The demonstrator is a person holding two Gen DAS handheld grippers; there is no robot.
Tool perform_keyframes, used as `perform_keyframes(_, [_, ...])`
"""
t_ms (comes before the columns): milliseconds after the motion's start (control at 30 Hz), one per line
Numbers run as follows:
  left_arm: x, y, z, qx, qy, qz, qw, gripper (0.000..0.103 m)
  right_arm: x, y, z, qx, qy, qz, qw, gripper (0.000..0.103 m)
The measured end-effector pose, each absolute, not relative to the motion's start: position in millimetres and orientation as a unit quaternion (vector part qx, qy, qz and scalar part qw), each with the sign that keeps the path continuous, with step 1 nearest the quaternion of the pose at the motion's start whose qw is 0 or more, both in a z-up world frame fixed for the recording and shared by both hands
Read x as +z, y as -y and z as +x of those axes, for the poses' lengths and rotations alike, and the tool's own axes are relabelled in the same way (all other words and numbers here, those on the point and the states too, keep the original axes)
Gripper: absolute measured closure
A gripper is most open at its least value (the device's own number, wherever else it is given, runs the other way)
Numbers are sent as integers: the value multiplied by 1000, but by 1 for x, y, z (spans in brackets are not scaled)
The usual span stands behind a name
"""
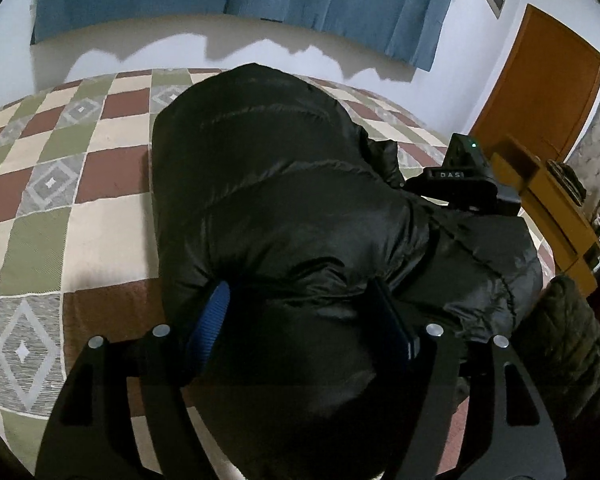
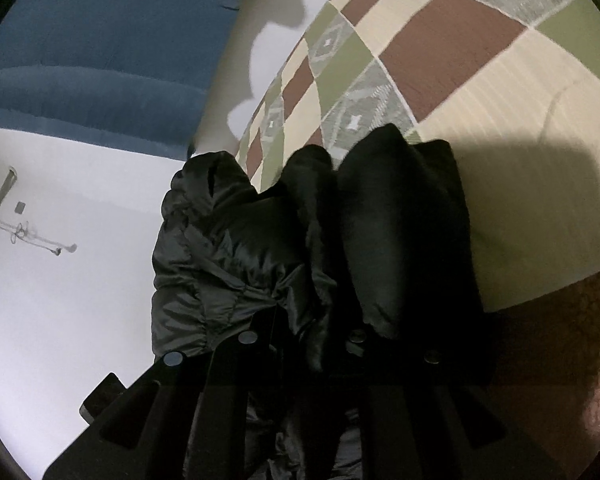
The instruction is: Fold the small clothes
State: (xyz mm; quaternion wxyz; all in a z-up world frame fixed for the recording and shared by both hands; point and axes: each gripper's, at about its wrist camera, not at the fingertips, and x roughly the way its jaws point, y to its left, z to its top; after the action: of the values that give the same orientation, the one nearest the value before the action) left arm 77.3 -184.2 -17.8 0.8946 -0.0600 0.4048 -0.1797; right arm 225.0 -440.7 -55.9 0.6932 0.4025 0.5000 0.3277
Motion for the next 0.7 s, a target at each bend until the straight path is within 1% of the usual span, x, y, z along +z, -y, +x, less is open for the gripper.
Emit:
perform_keyframes(267, [-22, 190, 76, -173, -408, -51, 895, 32, -56, 444, 224, 322, -503, 403, 694, 93])
perform_keyframes(333, [-23, 190, 76, -173, -409, -54, 894, 32, -55, 446, 224, 322, -502, 405, 693, 90])
perform_keyframes(433, [-25, 188, 76, -173, -411, -58, 893, 32, -46, 451, 218, 311, -500, 404, 700, 74])
perform_keyframes(500, [-26, 186, 76, -173, -412, -61, 892, 32, -40, 456, 215, 304, -497, 402, 706, 47])
perform_keyframes(533, [-27, 185, 77, -173, -413, -64, 892, 32, -36, 458, 211, 302, -495, 401, 709, 41])
perform_keyframes(567, [-27, 185, 77, -174, -414, -66, 891, 32, -28, 462, 203, 302, -492, 395, 715, 38])
perform_keyframes(633, [-27, 185, 77, -175, -414, -68, 891, 32, -18, 464, 192, 305, -494, 382, 719, 37])
perform_keyframes(700, [-27, 185, 78, -175, -414, -68, 890, 32, -7, 467, 173, 307, -496, 368, 724, 33])
